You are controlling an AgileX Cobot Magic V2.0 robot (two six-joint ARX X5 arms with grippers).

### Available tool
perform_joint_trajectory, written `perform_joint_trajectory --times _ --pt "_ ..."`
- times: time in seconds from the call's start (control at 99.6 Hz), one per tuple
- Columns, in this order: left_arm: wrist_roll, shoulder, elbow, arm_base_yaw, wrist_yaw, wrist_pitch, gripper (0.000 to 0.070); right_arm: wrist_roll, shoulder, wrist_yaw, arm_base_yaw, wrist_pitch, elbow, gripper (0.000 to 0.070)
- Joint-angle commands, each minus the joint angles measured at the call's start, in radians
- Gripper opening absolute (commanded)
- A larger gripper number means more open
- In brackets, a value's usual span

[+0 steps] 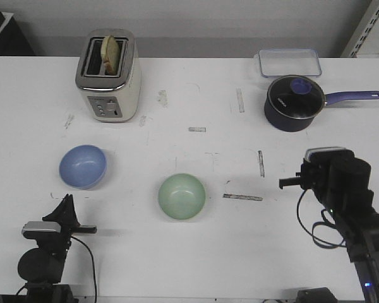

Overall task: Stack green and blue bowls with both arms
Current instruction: 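Release the green bowl and retract the right gripper to rest, then reach the left gripper to the light blue bowl and grasp its rim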

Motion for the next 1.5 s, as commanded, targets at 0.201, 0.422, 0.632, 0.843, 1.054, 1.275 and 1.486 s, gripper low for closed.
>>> perform_joint_trajectory --times 0.201,0.422,0.632,0.843,1.054,1.275,1.486 --pt "-0.035 -0.002 -0.022 0.001 -0.002 0.015 0.0002 -0.030 -0.279 -0.023 -0.041 0.180 -0.349 0.0000" --pt "-0.103 -0.001 0.030 0.001 -0.002 0.116 0.0001 -0.029 -0.406 -0.030 -0.040 0.250 -0.477 0.0000" --pt "-0.111 0.071 0.288 0.001 -0.002 0.034 0.0001 -0.029 -0.417 -0.030 -0.040 0.266 -0.477 0.0000" --pt "-0.098 0.335 0.709 0.001 -0.002 -0.200 0.0003 -0.022 -0.416 -0.031 -0.040 0.265 -0.477 0.0000" --pt "-0.092 0.633 1.056 0.002 -0.026 -0.423 0.0176 -0.023 -0.416 -0.031 -0.040 0.266 -0.477 0.0000" --pt "-0.101 0.863 1.215 0.006 -0.098 -0.603 0.0477 -0.023 -0.416 -0.031 -0.040 0.266 -0.477 0.0000" --pt "-0.110 1.048 1.216 0.067 -0.098 -0.730 0.0612 -0.023 -0.416 -0.030 -0.039 0.267 -0.477 0.0000"
